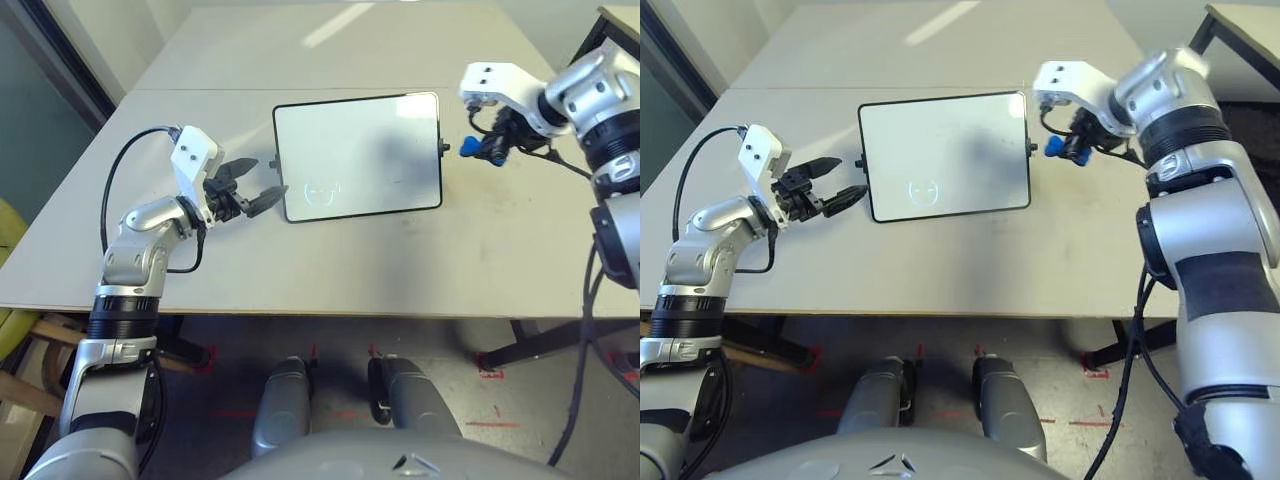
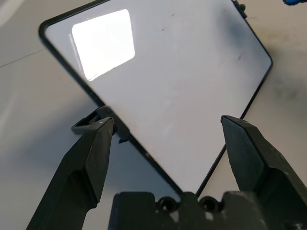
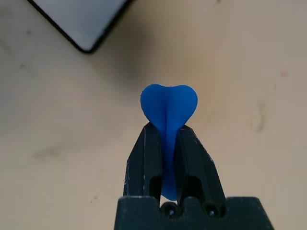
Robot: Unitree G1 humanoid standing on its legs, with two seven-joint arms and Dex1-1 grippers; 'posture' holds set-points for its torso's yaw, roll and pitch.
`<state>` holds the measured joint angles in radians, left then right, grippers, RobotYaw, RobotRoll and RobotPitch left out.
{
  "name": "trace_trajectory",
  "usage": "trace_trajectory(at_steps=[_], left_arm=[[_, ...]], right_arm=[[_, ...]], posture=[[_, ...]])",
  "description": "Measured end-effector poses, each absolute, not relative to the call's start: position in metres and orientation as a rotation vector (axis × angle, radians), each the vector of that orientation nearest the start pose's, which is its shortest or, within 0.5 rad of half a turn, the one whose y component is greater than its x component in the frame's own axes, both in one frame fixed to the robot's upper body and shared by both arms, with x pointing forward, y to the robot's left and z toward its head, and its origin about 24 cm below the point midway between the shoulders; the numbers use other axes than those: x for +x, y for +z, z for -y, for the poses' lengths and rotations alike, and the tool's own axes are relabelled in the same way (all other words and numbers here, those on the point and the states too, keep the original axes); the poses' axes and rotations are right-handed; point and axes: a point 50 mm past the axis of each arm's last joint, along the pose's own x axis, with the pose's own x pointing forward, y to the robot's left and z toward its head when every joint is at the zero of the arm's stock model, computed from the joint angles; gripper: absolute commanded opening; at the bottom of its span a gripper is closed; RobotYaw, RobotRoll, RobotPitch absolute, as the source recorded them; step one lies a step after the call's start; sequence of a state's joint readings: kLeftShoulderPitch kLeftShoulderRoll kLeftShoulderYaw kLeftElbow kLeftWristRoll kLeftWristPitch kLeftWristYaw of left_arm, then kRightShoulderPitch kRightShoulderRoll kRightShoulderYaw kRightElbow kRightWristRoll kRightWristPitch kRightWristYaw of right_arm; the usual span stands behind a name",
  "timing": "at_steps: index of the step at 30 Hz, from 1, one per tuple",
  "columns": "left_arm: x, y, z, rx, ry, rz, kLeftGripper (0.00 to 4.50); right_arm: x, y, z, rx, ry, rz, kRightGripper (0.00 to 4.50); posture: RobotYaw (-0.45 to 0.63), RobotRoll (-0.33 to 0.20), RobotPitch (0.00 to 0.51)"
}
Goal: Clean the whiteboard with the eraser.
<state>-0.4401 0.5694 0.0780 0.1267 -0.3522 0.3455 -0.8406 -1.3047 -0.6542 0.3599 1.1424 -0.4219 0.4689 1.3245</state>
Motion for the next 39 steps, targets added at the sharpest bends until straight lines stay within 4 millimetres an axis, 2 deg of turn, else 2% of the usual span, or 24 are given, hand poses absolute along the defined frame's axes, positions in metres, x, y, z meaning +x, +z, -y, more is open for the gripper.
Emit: trace_trajectory(at_steps=[5,10,17,22,29,39], left_arm=[[0.311,0.141,-0.218,0.164,-0.758,-0.071,4.5],[0.31,0.14,-0.219,0.163,-0.757,-0.077,4.5],[0.31,0.142,-0.223,0.178,-0.75,-0.082,4.5],[0.307,0.143,-0.224,0.189,-0.748,-0.085,4.5],[0.307,0.144,-0.223,0.194,-0.75,-0.082,4.5],[0.307,0.145,-0.224,0.195,-0.75,-0.083,4.5]], right_arm=[[0.378,0.193,0.263,-0.479,0.56,-0.934,0.15],[0.381,0.178,0.256,-0.359,0.484,-0.923,0.15],[0.382,0.167,0.255,-0.331,0.403,-0.928,0.15],[0.378,0.158,0.261,-0.182,0.279,-0.939,0.15],[0.375,0.15,0.264,-0.121,0.229,-0.952,0.14],[0.373,0.146,0.263,-0.058,0.229,-0.948,3.85]], posture=[[-0.02,0.0,0.115],[-0.01,0.0,0.114],[0.01,0.0,0.118],[0.01,0.0,0.119],[0.0,0.0,0.12],[0.01,0.0,0.118]])
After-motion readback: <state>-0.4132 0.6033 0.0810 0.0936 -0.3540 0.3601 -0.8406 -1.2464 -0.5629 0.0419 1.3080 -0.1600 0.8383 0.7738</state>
